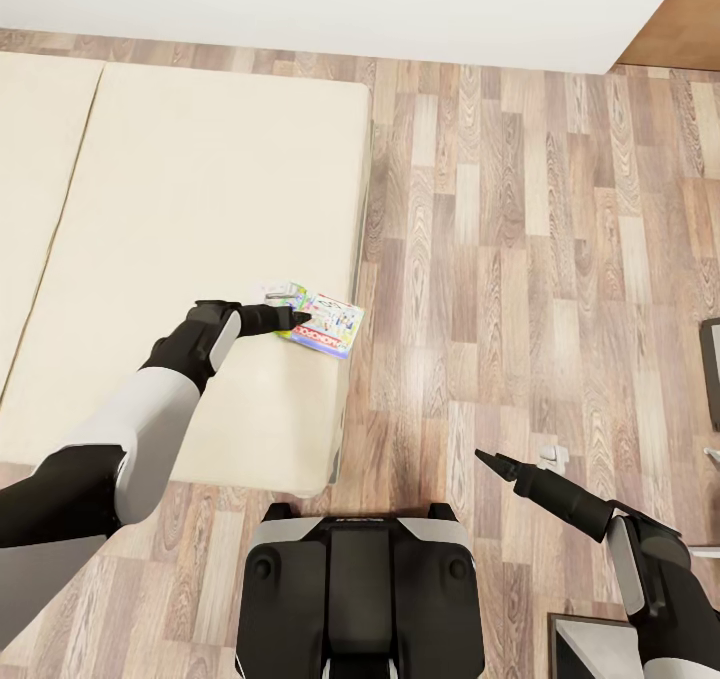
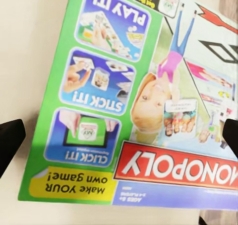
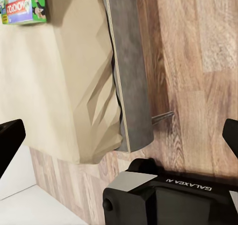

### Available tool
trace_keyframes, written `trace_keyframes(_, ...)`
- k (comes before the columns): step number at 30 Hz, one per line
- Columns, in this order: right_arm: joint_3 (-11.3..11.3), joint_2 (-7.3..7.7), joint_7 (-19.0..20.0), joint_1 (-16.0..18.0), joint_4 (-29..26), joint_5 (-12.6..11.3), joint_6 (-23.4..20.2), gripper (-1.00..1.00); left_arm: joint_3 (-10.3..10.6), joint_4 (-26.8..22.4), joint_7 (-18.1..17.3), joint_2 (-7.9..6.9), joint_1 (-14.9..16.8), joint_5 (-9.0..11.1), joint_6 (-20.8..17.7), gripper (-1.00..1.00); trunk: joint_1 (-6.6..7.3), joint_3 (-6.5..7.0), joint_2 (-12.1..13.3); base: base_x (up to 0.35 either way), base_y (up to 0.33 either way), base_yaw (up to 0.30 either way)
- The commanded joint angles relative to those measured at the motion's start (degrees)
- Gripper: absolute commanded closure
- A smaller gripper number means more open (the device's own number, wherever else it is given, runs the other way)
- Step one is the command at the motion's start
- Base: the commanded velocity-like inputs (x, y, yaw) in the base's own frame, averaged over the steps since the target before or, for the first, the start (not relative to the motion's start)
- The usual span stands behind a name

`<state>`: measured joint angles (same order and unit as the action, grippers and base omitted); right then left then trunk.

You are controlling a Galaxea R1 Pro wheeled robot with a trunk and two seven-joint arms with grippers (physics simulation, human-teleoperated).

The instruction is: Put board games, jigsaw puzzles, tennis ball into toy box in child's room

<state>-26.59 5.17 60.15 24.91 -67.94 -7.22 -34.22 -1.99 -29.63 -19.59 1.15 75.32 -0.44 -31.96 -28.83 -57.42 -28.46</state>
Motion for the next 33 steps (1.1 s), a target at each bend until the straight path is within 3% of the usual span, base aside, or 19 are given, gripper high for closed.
trace_keyframes(1, 0.0, 0.01, 0.1, 0.0, 0.0, -0.3, -0.4, -1.00, -0.2, 0.0, -0.3, 0.00, 0.0, -0.1, -0.4, -1.00, -0.03, -0.05, -0.1, 0.000, 0.000, 0.000)
trace_keyframes(33, 0.0, -0.07, 0.0, 0.0, 0.1, -0.3, -0.2, -1.00, -0.1, -0.1, -0.6, -0.02, 0.0, -0.1, -0.4, -1.00, -0.03, -0.05, -0.1, 0.000, 0.000, 0.000)
